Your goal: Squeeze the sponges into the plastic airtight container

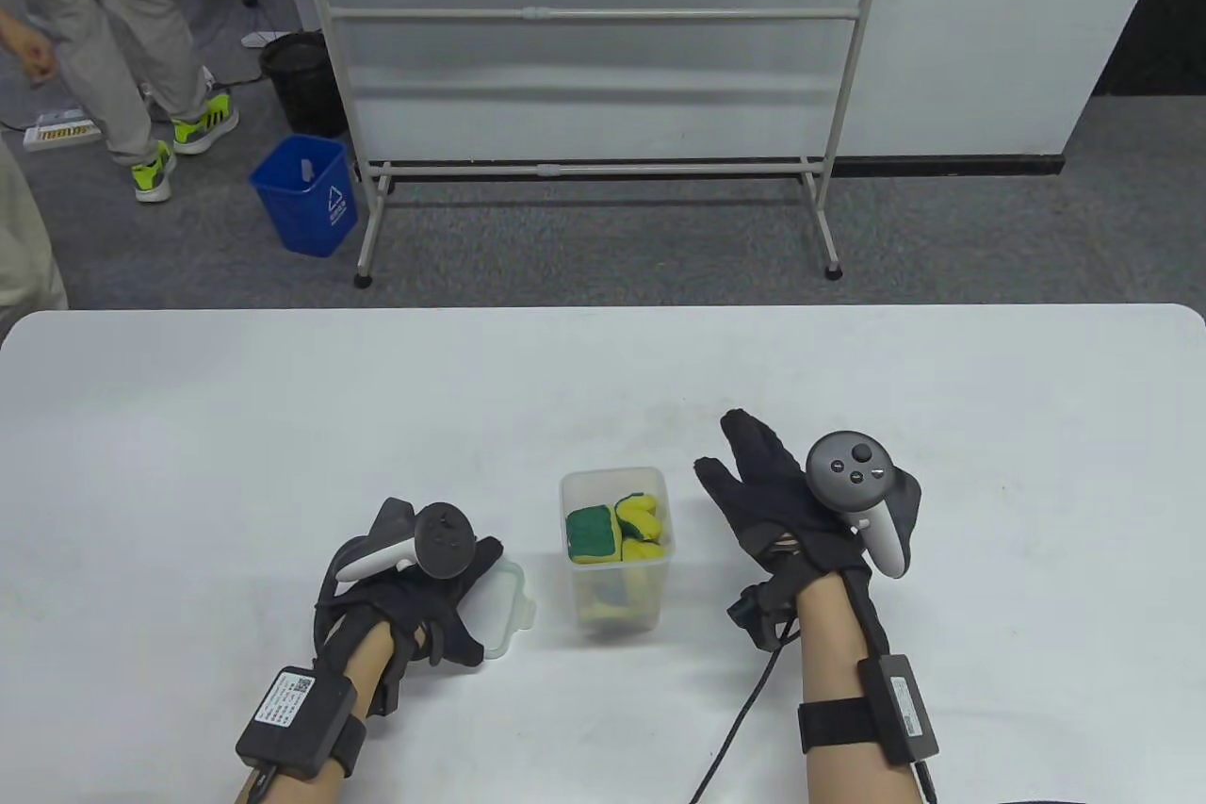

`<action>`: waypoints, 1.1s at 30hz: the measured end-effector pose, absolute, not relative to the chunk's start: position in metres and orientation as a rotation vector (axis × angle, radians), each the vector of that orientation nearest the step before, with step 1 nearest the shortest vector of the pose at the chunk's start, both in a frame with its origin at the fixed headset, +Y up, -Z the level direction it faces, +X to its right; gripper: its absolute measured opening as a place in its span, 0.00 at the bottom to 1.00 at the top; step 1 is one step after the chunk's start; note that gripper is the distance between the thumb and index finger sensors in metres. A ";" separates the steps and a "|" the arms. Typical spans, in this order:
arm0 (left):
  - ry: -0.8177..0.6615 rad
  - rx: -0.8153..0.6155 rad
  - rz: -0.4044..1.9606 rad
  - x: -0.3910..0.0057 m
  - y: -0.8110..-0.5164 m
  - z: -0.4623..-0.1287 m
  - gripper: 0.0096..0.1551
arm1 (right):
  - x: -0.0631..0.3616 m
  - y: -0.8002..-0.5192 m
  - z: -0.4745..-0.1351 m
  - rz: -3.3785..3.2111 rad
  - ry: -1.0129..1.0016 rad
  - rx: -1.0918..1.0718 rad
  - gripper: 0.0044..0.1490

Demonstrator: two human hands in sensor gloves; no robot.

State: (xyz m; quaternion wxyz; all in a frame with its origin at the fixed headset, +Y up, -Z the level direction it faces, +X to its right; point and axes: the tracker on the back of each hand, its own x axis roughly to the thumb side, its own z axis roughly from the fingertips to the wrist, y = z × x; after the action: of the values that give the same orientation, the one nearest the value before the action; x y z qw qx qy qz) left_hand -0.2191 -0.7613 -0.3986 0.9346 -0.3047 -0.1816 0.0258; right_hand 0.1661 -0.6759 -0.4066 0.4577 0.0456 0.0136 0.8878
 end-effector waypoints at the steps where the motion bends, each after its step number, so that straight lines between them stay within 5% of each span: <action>1: -0.370 -0.619 0.033 -0.218 -0.760 -0.397 0.69 | 0.166 -0.676 -0.407 2.186 0.032 0.113 0.56; 15: -0.359 -0.398 -0.130 -0.216 -0.760 -0.390 0.74 | 0.164 -0.672 -0.405 2.184 0.018 0.125 0.56; 33: -0.263 -0.309 -0.168 -0.219 -0.752 -0.398 0.74 | 0.166 -0.667 -0.403 2.168 -0.010 0.134 0.56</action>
State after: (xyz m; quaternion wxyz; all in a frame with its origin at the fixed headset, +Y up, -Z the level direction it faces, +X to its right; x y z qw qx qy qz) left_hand -0.2187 -0.7515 -0.3976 0.9760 -0.1535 -0.1303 -0.0831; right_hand 0.1657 -0.6666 -0.4034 0.4661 0.0547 -0.0040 0.8830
